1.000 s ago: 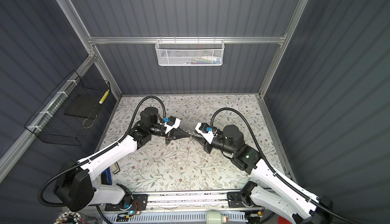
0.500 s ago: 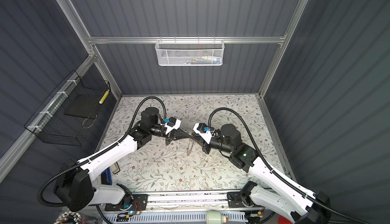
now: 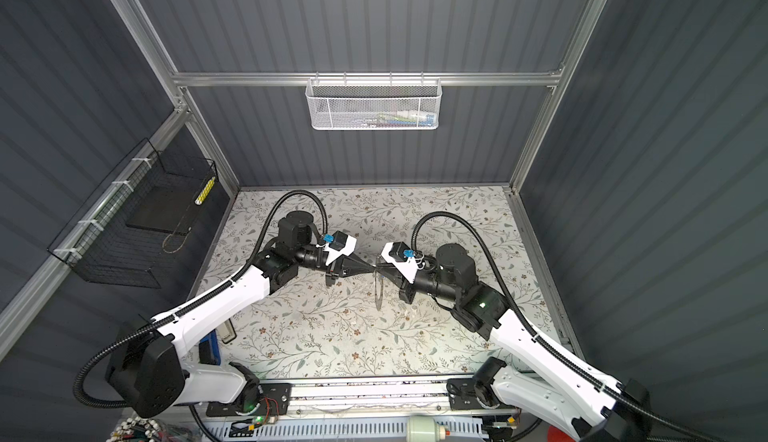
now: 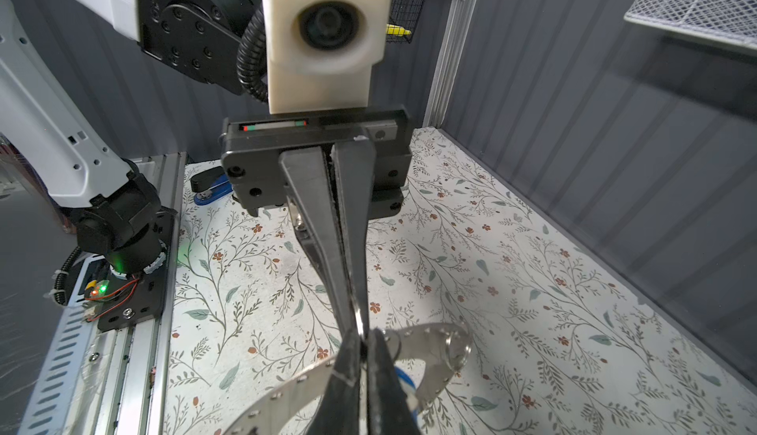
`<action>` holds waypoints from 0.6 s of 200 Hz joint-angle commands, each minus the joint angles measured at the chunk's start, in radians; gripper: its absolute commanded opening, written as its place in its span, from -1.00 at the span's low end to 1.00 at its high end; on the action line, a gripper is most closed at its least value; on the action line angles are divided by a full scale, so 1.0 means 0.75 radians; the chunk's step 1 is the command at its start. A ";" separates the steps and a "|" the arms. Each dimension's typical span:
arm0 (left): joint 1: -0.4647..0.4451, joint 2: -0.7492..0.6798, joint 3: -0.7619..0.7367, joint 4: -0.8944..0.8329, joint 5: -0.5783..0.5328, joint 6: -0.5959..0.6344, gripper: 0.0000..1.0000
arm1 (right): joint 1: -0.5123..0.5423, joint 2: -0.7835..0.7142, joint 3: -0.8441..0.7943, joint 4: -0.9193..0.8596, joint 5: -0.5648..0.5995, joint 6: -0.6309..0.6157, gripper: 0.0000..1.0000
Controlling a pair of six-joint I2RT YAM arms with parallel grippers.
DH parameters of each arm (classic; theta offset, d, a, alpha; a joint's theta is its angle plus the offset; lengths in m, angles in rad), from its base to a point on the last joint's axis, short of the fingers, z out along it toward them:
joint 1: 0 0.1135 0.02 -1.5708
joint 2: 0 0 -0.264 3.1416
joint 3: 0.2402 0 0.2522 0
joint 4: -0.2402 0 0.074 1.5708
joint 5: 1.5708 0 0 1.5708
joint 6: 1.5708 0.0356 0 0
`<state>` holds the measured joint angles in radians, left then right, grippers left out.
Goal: Put the keys on the keyring
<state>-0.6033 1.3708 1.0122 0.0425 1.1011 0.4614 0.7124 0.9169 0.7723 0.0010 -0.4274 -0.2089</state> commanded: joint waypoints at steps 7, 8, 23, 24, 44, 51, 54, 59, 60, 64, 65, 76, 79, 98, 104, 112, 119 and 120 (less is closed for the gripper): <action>-0.010 0.006 0.057 -0.034 0.024 0.043 -1.00 | -0.005 -0.007 0.013 0.027 -0.046 0.012 -0.94; -0.009 0.006 0.057 -0.034 0.023 0.043 -1.00 | -0.005 -0.006 0.013 0.028 -0.046 0.012 -0.94; -0.009 0.005 0.059 -0.055 0.012 0.058 -1.00 | -0.004 0.001 0.019 0.021 -0.050 0.009 -0.99; -0.010 0.004 0.060 -0.058 0.012 0.061 -1.00 | -0.005 0.001 0.019 0.021 -0.050 0.007 -0.99; -0.010 -0.023 0.092 -0.218 -0.077 0.166 -0.56 | -0.005 -0.007 0.031 -0.017 -0.029 -0.003 -1.00; -0.010 -0.043 0.098 -0.269 -0.130 0.200 -0.36 | -0.007 -0.011 0.037 -0.042 -0.017 -0.009 -1.00; -0.010 -0.054 0.100 -0.290 -0.157 0.216 -0.26 | -0.007 -0.013 0.041 -0.056 -0.012 -0.014 -1.00; -0.010 -0.070 0.105 -0.330 -0.205 0.244 -0.16 | -0.009 -0.014 0.047 -0.084 -0.009 -0.025 -1.00; -0.010 -0.076 0.107 -0.337 -0.213 0.250 -0.15 | -0.009 -0.014 0.048 -0.090 -0.010 -0.029 -1.00; -0.010 -0.091 0.114 -0.368 -0.250 0.273 -0.10 | -0.009 -0.012 0.056 -0.116 -0.015 -0.044 -1.00; -0.010 -0.094 0.115 -0.375 -0.263 0.277 -0.09 | -0.009 -0.012 0.058 -0.123 -0.017 -0.048 -1.00; -0.012 -0.127 0.145 -0.477 -0.356 0.339 -0.04 | -0.013 0.004 0.099 -0.221 -0.030 -0.081 -1.00; -0.012 -0.134 0.154 -0.507 -0.380 0.360 -0.03 | -0.013 0.011 0.112 -0.248 -0.029 -0.088 -1.00; -0.016 -0.160 0.219 -0.664 -0.458 0.457 -0.03 | -0.017 0.056 0.184 -0.389 -0.039 -0.129 -1.00; -0.023 -0.167 0.229 -0.687 -0.477 0.472 -0.05 | -0.017 0.069 0.201 -0.420 -0.040 -0.137 -1.00; -0.035 -0.175 0.236 -0.703 -0.500 0.493 -0.06 | -0.017 0.083 0.222 -0.450 -0.050 -0.149 -1.00; -0.047 -0.179 0.237 -0.707 -0.520 0.500 -0.10 | -0.017 0.093 0.235 -0.468 -0.066 -0.162 -1.00; -0.050 -0.179 0.237 -0.706 -0.523 0.500 -0.11 | -0.017 0.095 0.237 -0.470 -0.068 -0.163 -1.00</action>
<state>-0.6132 1.2644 1.1507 -0.3504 0.8104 0.7376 0.7029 0.9699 0.8921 -0.2420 -0.4438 -0.2790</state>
